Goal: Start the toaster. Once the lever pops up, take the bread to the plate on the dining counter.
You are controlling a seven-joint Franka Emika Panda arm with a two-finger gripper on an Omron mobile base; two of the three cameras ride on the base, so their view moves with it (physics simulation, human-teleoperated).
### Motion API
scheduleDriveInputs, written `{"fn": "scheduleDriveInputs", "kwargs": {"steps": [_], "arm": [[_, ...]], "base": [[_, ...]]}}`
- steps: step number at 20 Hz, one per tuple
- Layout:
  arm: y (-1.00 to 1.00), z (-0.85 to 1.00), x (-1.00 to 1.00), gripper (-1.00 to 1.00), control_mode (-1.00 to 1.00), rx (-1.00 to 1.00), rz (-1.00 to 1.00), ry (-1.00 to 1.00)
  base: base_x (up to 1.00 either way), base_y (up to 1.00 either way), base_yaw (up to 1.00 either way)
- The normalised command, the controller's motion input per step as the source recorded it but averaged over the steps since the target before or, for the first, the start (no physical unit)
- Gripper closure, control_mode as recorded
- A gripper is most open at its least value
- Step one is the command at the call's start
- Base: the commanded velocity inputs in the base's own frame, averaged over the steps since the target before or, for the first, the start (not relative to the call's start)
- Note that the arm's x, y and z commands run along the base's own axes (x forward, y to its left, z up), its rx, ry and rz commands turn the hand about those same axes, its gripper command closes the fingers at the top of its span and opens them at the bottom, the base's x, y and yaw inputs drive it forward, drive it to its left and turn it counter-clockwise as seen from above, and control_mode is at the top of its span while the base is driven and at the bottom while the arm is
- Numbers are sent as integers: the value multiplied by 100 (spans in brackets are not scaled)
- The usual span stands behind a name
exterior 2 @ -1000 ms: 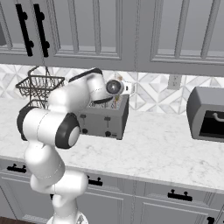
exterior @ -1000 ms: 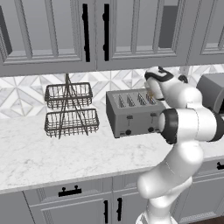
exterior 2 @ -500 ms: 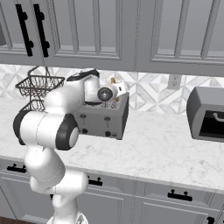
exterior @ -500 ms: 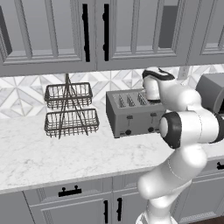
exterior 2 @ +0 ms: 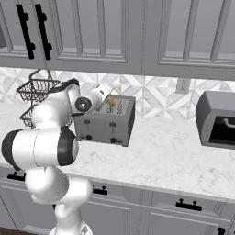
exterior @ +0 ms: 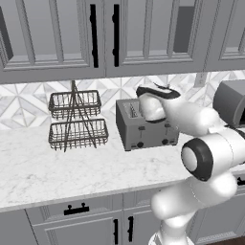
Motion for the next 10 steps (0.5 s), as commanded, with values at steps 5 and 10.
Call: {"fn": "scheduleDriveInputs", "kwargs": {"steps": [5, 10], "arm": [[-1, 57, -99, 100, -100, -23, 22, 0], [-16, 78, -100, 100, -100, -4, 23, 0]], "base": [[0, 0, 0], [0, 0, 0]]}}
